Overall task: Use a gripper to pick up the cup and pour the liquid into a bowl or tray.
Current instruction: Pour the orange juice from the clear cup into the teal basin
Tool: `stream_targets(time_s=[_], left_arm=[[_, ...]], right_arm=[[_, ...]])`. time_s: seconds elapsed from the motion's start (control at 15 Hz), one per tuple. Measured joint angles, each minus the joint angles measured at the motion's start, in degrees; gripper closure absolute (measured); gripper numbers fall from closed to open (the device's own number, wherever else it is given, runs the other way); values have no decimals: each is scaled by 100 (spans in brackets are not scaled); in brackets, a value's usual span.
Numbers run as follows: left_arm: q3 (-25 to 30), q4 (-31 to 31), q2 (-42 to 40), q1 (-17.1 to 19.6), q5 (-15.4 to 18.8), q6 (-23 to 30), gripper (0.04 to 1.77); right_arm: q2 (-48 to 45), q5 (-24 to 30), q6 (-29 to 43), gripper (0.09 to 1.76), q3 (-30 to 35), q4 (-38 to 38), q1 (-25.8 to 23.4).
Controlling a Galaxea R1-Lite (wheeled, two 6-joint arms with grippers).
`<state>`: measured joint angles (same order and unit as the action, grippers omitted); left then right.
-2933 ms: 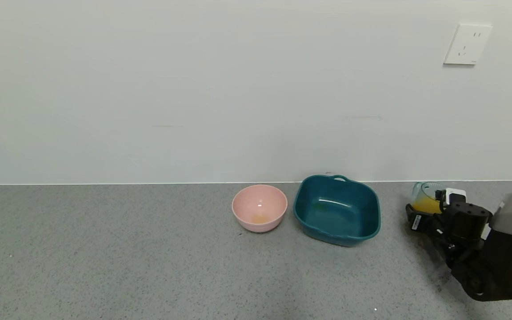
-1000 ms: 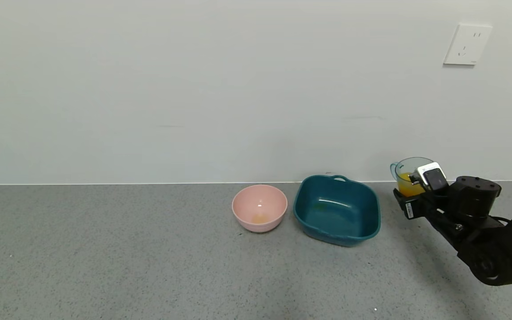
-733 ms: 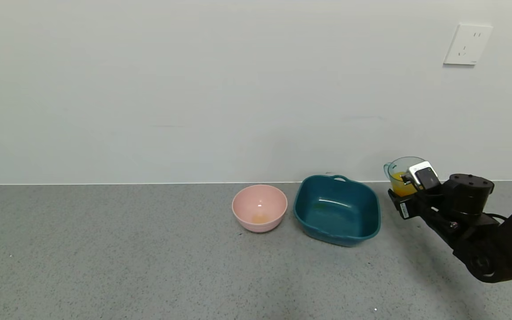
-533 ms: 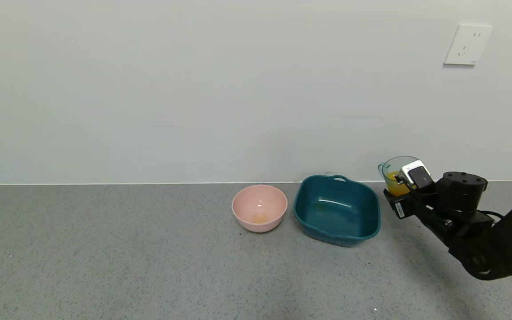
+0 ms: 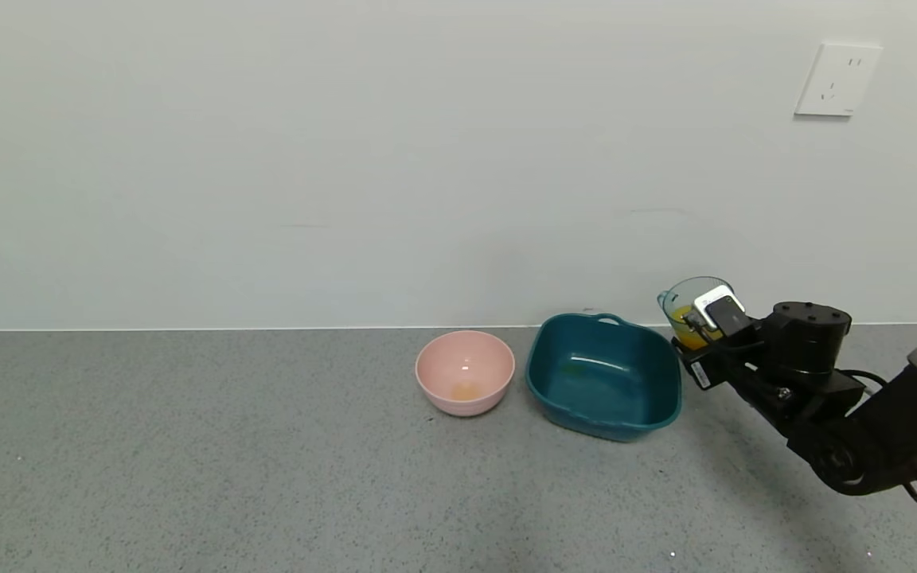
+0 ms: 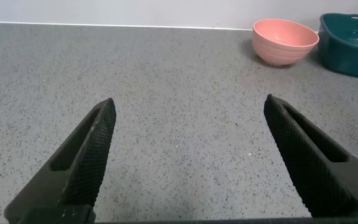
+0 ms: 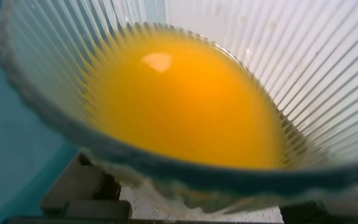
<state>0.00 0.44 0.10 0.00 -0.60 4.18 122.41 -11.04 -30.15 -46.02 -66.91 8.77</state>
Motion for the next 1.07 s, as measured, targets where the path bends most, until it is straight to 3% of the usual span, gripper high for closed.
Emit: stream_targets(time_s=[1.07], left_arm=[[0,0,0,0,0,0,9]], right_arm=[[72,-395,-1141,50,-111,88,201]])
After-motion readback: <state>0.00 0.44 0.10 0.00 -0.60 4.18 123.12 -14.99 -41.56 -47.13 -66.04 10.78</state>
